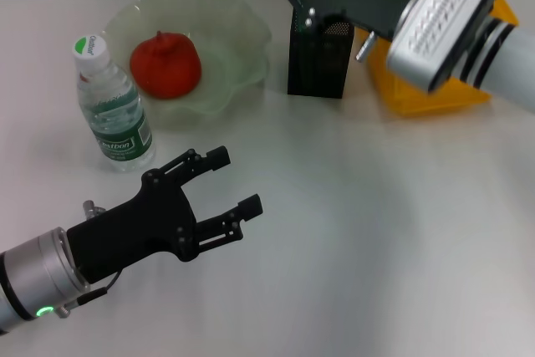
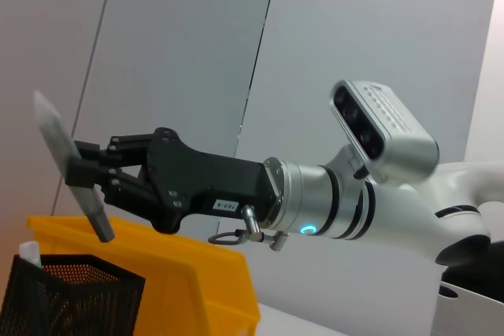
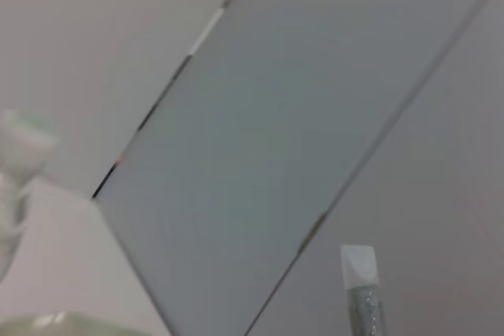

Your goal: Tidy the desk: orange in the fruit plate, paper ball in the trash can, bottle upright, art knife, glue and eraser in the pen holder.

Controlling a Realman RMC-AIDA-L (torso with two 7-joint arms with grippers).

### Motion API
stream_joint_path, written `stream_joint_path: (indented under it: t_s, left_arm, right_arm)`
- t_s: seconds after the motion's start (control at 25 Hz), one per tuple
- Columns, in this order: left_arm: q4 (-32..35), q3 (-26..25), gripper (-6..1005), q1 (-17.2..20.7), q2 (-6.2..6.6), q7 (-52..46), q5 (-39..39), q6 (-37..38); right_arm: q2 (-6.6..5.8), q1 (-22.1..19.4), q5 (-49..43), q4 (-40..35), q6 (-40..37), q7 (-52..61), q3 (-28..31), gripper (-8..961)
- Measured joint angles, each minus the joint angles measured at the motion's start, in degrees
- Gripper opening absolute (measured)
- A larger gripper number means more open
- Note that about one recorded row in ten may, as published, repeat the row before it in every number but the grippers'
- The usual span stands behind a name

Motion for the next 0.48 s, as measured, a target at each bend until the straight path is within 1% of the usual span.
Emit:
stream_joint_path:
  t_s: [0.12, 0.28, 0.48]
  left_arm:
    - [0.0, -0.4, 844, 0.0, 0.0, 0.0, 0.0, 0.0]
    - [0.0, -0.5, 844, 0.0, 0.12, -0.3, 0.0, 0.1]
    - [0.0, -0.5, 844, -0.1, 0.37, -0.6, 0.0, 0.2]
  right_arm:
    - [0.0, 0.7, 3.8, 0.4, 1.1, 6.9, -0.4, 194]
    - [0.0, 0.7, 8.7, 0.8, 1.3, 13.5, -0.6, 210]
    - [0.01, 0.1, 9.8, 1.1, 1.3, 20.8, 0.0, 231]
